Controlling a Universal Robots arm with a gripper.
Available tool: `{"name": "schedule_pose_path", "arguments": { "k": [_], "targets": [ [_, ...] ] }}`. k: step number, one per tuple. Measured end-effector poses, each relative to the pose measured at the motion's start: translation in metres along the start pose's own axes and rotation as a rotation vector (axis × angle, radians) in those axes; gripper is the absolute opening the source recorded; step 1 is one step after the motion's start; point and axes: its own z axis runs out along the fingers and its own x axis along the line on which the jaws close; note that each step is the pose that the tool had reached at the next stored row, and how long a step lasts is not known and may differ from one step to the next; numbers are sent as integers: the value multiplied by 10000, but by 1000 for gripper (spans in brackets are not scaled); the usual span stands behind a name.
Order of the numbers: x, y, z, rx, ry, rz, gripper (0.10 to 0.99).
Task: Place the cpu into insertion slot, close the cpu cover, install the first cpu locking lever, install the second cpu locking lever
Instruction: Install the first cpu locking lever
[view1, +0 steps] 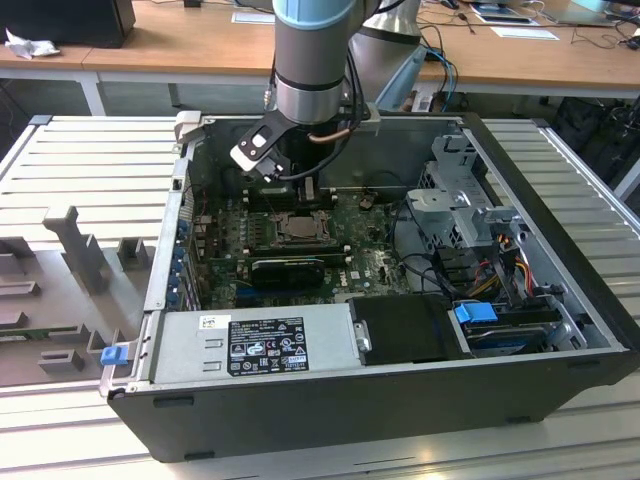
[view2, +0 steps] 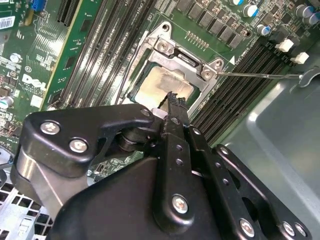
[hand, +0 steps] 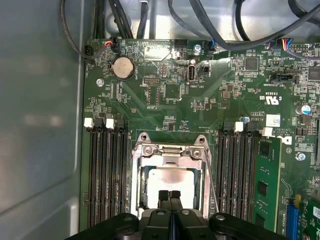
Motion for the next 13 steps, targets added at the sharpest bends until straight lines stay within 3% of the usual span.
{"name": "schedule_pose_path", "arguments": {
  "k": [3,9,13],
  "targets": [
    [3,0,-38,0,0,1,106],
    [26,4,-361,-1,1,1,106],
    [27,4,-377,79,-21,-1107,106]
  ]
}}
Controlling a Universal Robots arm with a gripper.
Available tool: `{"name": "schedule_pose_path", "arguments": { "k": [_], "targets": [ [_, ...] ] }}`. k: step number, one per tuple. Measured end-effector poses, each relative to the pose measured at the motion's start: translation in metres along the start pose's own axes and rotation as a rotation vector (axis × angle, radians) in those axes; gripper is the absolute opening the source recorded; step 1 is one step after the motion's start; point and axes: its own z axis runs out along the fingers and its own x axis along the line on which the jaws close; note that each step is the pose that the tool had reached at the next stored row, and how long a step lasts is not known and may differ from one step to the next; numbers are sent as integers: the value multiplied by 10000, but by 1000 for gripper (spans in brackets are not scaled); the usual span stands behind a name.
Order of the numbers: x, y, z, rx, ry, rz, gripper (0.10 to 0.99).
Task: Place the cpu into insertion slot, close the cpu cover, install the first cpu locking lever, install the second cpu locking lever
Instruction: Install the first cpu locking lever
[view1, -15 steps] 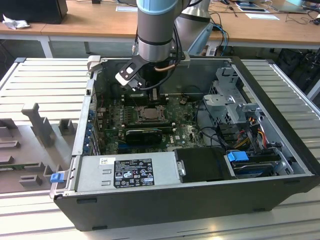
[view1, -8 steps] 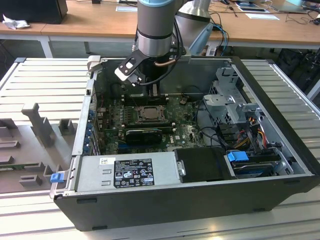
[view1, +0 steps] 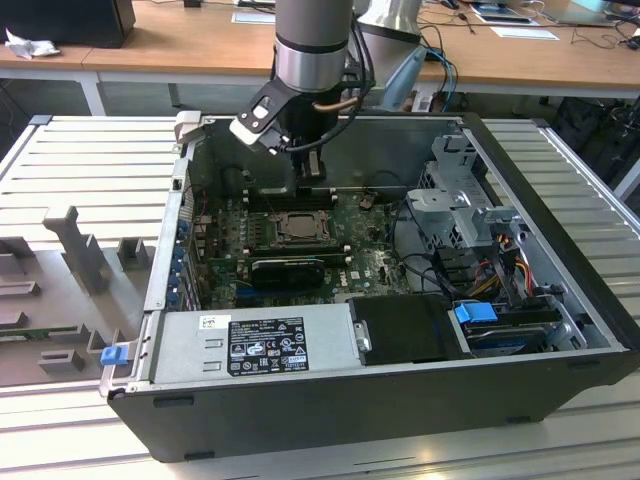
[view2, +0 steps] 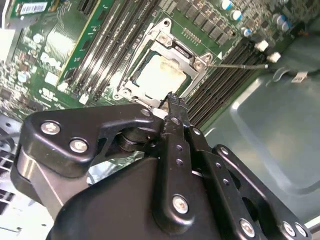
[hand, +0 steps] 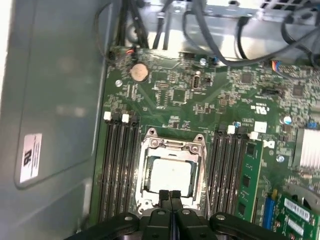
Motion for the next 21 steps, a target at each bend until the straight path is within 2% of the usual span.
{"name": "schedule_pose_path", "arguments": {
  "k": [3,9,15,19,21],
  "targets": [
    [0,0,4,63,9,-929,106],
    [-1,0,8,134,20,-1983,106],
    [-2,-1,22,219,29,-3443,106],
    [-2,-1,30,177,5,-4114,106],
    [-2,0,34,41,-46,-4461,106]
  ]
}}
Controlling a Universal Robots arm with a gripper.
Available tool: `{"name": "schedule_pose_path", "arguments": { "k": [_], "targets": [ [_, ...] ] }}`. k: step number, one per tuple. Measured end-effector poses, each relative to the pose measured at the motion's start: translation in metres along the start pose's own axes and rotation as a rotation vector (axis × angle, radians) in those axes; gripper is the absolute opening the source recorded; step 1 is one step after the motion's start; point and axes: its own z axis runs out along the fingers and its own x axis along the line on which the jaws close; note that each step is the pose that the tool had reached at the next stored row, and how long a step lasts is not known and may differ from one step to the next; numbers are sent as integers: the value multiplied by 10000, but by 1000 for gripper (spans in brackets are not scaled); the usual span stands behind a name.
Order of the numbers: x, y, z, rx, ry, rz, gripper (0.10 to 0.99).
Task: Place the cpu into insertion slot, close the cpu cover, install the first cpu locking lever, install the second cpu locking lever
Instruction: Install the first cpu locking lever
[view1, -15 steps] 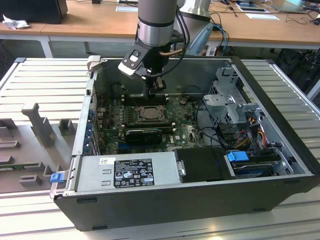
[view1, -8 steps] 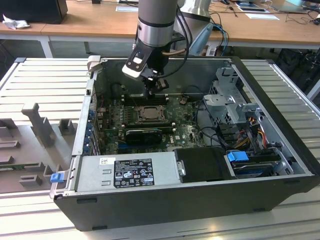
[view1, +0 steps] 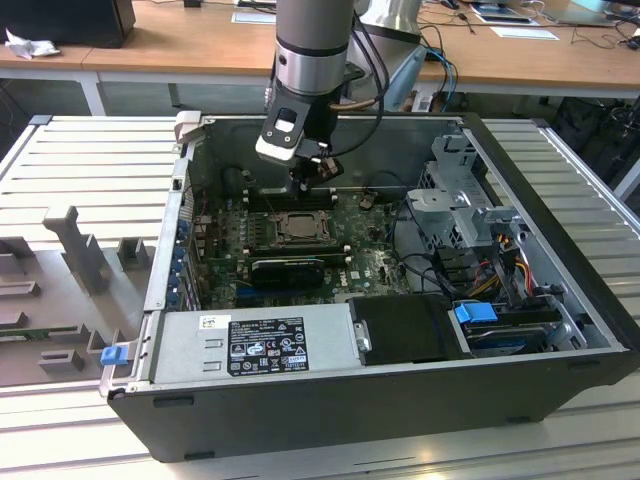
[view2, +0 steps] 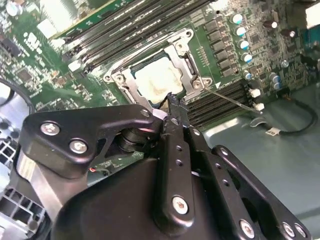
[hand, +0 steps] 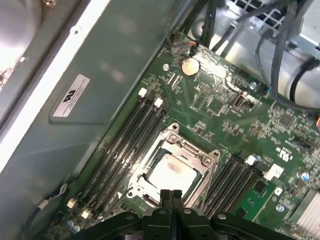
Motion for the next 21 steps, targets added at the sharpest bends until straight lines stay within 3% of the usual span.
{"name": "schedule_pose_path", "arguments": {
  "k": [2,3,9,12,18,21],
  "targets": [
    [0,0,1,-107,-73,-248,106],
    [0,1,1,-112,-74,-418,106],
    [0,0,10,-42,-19,-1856,106],
    [-1,-1,17,13,26,-2973,106],
    [-1,-1,25,83,84,-4407,106],
    [-2,-1,31,132,123,-5381,106]
  ]
}}
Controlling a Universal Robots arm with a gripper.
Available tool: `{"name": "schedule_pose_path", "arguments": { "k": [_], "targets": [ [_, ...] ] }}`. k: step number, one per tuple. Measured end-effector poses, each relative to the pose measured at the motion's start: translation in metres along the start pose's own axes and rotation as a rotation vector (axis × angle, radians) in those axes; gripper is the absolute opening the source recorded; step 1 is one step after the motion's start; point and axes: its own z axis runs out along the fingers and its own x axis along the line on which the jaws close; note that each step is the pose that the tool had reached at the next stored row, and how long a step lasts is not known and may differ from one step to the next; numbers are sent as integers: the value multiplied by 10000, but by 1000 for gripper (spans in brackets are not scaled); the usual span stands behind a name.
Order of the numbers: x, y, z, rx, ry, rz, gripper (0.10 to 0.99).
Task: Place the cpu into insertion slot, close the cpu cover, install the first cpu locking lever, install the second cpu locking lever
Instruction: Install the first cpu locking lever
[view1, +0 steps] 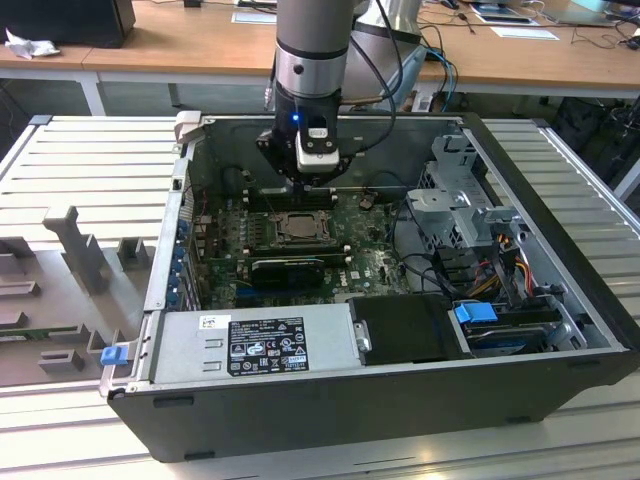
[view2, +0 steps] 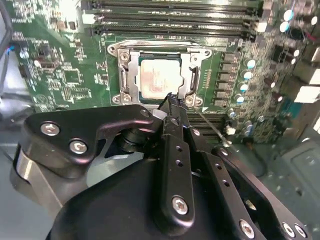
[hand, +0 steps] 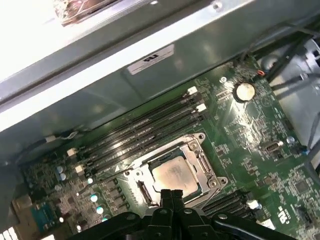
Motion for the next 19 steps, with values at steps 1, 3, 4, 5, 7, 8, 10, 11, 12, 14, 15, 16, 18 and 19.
{"name": "schedule_pose_path", "arguments": {
  "k": [1,3,4,5,7,8,10,11,12,14,15,16,18,19],
  "targets": [
    [0,0,1,7,7,-153,106],
    [0,0,3,24,25,-543,106],
    [0,0,4,34,36,-778,106],
    [0,0,5,42,44,-951,106],
    [0,0,7,59,62,-1344,106],
    [0,0,8,72,76,-1631,106],
    [0,0,10,87,92,-1987,106],
    [0,0,11,96,102,-2192,106],
    [0,0,12,103,109,-2342,106],
    [0,1,14,120,127,-2781,106],
    [0,1,14,123,126,-2914,106],
    [2,0,15,124,123,-2957,106],
    [32,-14,18,121,111,-3003,106],
    [53,-23,20,118,103,-3007,106]
  ]
}}
